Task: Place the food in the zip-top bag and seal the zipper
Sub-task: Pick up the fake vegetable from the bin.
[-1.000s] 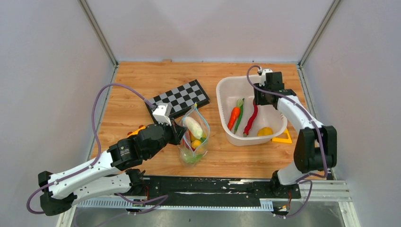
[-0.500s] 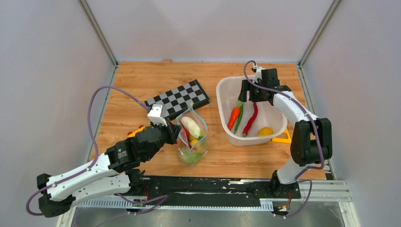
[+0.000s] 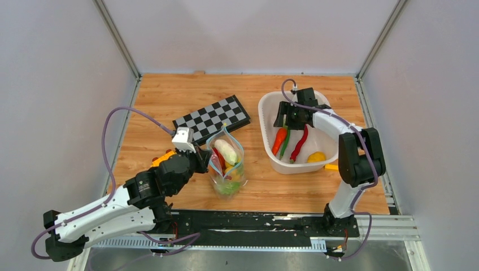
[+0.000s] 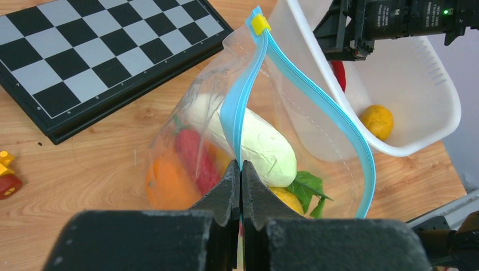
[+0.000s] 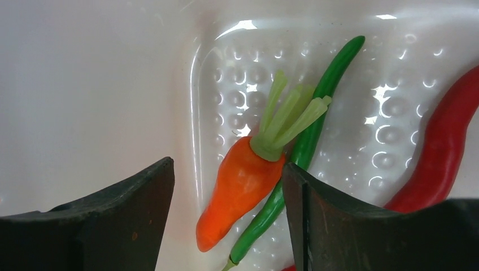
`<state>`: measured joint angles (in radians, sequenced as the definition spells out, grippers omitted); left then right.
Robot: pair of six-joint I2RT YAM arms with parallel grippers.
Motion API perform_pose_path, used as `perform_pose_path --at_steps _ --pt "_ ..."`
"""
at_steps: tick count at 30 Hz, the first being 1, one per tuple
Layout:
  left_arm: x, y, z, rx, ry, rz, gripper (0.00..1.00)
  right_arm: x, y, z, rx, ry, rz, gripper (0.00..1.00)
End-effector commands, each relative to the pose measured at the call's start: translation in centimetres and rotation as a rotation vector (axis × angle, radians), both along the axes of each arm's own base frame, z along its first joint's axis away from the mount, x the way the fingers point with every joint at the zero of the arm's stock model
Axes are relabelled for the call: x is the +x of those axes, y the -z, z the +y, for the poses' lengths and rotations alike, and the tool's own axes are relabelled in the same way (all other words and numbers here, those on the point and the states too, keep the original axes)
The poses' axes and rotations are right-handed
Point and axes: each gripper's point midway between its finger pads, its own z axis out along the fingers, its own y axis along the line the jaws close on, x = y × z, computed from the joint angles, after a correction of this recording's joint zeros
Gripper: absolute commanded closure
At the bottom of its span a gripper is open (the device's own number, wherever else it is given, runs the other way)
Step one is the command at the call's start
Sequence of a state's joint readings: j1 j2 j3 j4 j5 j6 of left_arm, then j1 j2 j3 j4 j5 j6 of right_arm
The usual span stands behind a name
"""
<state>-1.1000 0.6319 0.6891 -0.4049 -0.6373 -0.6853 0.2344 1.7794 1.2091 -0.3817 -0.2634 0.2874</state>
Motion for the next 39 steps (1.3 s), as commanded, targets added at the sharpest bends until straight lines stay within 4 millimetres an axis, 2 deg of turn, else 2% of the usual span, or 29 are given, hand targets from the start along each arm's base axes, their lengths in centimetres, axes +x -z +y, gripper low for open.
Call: perform_pose_path --at_steps 1,9,13,15,19,21,23,25,29,32,33,36,39 --pt "0.4 -0.5 0.9 0.000 -0.047 -0.015 1.00 0.7 0.9 -0.7 -0.037 0.154 0.022 0.33" --pt "0.1 -0.7 0.0 -0.002 -0.006 -0.004 1.00 0.4 2.3 -0.3 -0.099 0.212 0.053 0.30" --pt "-0.1 -1.0 -0.4 -0.018 0.015 -0.004 1.00 0.6 3.5 0.4 -0.061 0.209 0.079 0.35" --pt "-0.2 -1.2 -0.7 -0.023 0.027 -0.001 1.00 0.9 3.6 0.4 -0.065 0.218 0.083 0.45" --pt "-0.4 -1.3 -1.3 -0.031 0.053 0.012 1.00 1.5 2.3 -0.1 -0.074 0.236 0.036 0.62" --pt "-0.4 -1.2 -1.4 -0.034 0.054 0.012 1.00 1.7 2.1 -0.5 -0.076 0.236 0.032 0.74" --pt "-0.4 -1.3 -1.6 -0.033 0.058 0.011 1.00 1.8 1.5 -0.4 -0.054 0.220 0.020 0.79" --pt "-0.3 -1.5 -1.8 -0.032 0.065 0.010 1.00 2.1 0.1 -0.3 -0.036 0.205 -0.028 0.81" --pt "-0.4 -1.5 -2.4 -0.029 0.081 0.019 1.00 2.6 -4.8 -0.8 -0.033 0.177 -0.201 0.81" --pt "-0.3 -1.7 -2.7 -0.038 0.087 0.017 1.00 2.7 -9.2 -1.9 -0.058 0.183 -0.350 0.80" --pt "-0.3 -1.7 -2.8 -0.042 0.087 0.016 1.00 2.7 -10.4 -2.9 -0.086 0.216 -0.398 0.80" --pt "-0.3 -2.0 -3.0 -0.050 0.091 0.015 1.00 1.9 -14.1 -4.2 -0.109 0.246 -0.513 0.80" --pt "-0.5 -1.9 -3.0 -0.053 0.096 0.028 1.00 0.5 -17.1 -4.5 -0.083 0.237 -0.603 0.78"
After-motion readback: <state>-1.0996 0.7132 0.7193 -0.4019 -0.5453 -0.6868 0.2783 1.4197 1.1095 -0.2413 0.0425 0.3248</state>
